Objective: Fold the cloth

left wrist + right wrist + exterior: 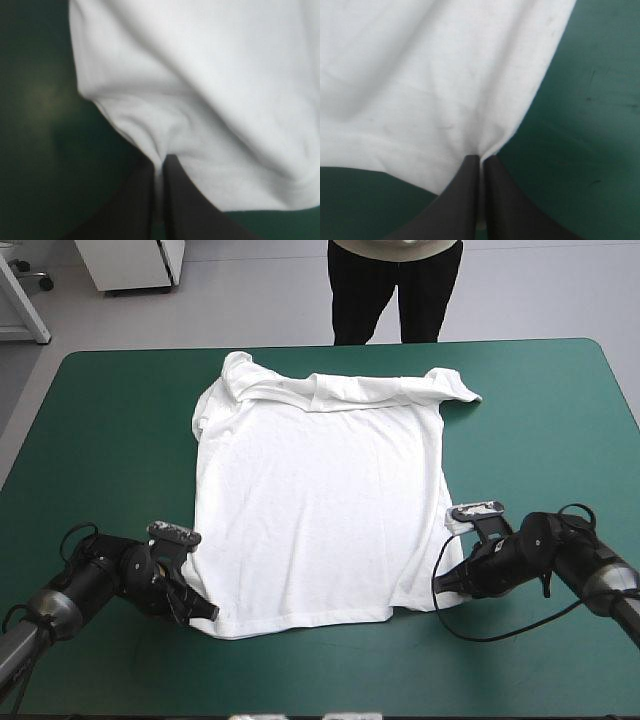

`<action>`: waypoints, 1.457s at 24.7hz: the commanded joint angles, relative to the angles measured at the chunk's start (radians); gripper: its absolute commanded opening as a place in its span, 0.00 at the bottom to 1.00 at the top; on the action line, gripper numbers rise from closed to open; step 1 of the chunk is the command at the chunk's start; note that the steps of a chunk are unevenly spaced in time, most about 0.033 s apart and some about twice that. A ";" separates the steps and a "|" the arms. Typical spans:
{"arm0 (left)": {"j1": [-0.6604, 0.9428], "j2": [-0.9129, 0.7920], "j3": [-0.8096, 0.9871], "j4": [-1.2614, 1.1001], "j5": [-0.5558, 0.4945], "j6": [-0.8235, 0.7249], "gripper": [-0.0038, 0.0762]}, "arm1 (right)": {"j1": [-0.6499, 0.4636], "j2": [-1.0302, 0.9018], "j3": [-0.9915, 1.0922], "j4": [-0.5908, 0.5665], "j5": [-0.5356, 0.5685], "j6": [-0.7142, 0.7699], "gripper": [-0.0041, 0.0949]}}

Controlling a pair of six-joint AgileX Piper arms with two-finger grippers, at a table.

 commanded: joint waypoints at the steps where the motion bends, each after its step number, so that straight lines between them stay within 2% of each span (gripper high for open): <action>1: -0.009 -0.093 -0.088 0.007 -0.096 -0.047 0.04 | 0.001 -0.109 -0.100 0.022 0.016 0.005 0.03; 5: -0.009 -0.179 -0.242 0.061 -0.105 -0.071 0.04 | 0.001 -0.185 -0.266 -0.003 0.035 0.009 0.03; 9: -0.009 -0.205 -0.451 0.156 -0.148 -0.086 0.04 | 0.001 -0.191 -0.529 -0.060 0.020 0.001 0.03; 13: -0.009 -0.205 -0.631 0.255 -0.259 -0.086 0.04 | 0.001 -0.177 -0.758 -0.111 -0.041 -0.010 0.03; 23: -0.009 -0.205 -0.994 0.399 -0.612 -0.086 0.04 | 0.001 -0.162 -1.226 -0.118 -0.193 -0.137 0.03; 31: -0.009 -0.205 -1.198 0.422 -0.747 -0.061 0.04 | 0.001 -0.162 -1.485 -0.118 -0.261 -0.216 0.03; 36: -0.009 -0.185 -1.303 0.422 -0.771 -0.054 0.04 | 0.001 -0.162 -1.570 -0.118 -0.285 -0.231 0.03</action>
